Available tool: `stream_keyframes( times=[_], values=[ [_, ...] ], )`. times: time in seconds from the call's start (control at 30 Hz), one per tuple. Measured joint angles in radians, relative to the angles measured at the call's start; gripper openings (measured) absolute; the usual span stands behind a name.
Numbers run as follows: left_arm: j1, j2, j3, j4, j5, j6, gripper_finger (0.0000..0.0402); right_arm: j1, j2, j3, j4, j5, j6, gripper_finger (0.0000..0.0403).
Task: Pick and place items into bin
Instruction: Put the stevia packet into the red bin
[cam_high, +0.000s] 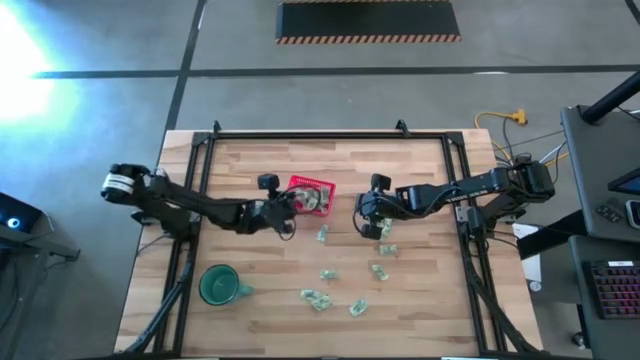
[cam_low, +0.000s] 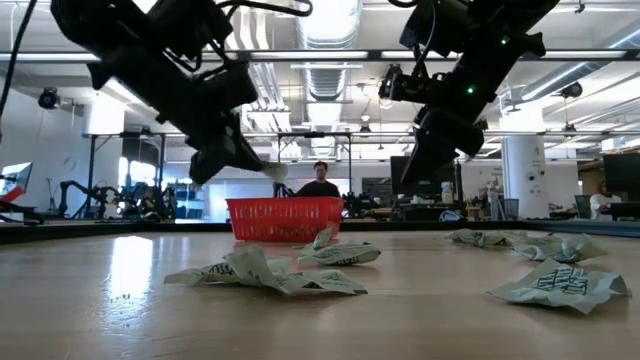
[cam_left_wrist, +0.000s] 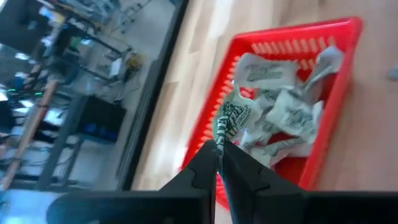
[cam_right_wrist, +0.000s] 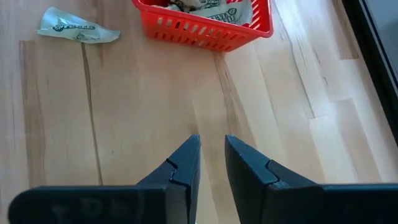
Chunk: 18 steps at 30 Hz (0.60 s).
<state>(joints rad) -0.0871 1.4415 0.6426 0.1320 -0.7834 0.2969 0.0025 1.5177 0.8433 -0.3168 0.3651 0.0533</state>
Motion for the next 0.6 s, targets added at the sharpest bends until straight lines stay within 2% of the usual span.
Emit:
stream_keyframes(
  times=[0.13, 0.4, 0.6],
  values=[
    [0.014, 0.042, 0.003, 0.057, 0.068, 0.017, 0.0029, 0.0, 0.0, 0.0, 0.001, 0.0, 0.0, 0.0063],
    [0.015, 0.084, 0.025, 0.085, 0.068, 0.054, 0.0098, 0.0, 0.0, 0.0, -0.001, 0.0, 0.002, 0.0065],
    [0.01, 0.06, 0.024, 0.088, 0.068, 0.043, 0.0116, 0.001, 0.0, 0.0, -0.129, -0.053, 0.07, 0.0059]
  ],
)
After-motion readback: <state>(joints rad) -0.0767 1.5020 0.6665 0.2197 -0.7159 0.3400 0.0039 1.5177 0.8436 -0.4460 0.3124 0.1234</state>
